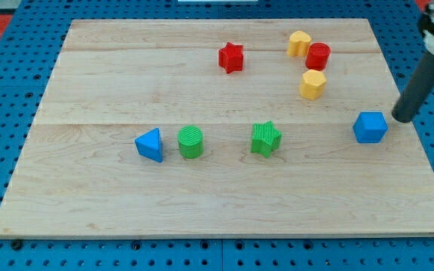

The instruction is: Place the cube on the right side of green star

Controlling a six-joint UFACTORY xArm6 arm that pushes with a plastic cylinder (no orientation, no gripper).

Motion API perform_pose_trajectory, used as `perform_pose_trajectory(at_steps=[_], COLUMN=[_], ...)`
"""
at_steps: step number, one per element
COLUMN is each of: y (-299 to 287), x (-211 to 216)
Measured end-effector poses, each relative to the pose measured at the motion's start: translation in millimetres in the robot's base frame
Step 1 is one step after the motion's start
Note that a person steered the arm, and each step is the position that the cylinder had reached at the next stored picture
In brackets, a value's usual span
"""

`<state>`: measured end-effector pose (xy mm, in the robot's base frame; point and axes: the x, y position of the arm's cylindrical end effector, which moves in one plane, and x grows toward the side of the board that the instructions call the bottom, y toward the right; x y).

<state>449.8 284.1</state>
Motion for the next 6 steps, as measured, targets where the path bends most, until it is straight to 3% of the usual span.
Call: perform_pose_trajectory(at_steps=[1,2,3,4,5,6], y=[-24.0,-39.0,13.1,-40.5,-88.1,-58.0], x=[36.0,36.0,-10.3,-6.9,35.7,11.5])
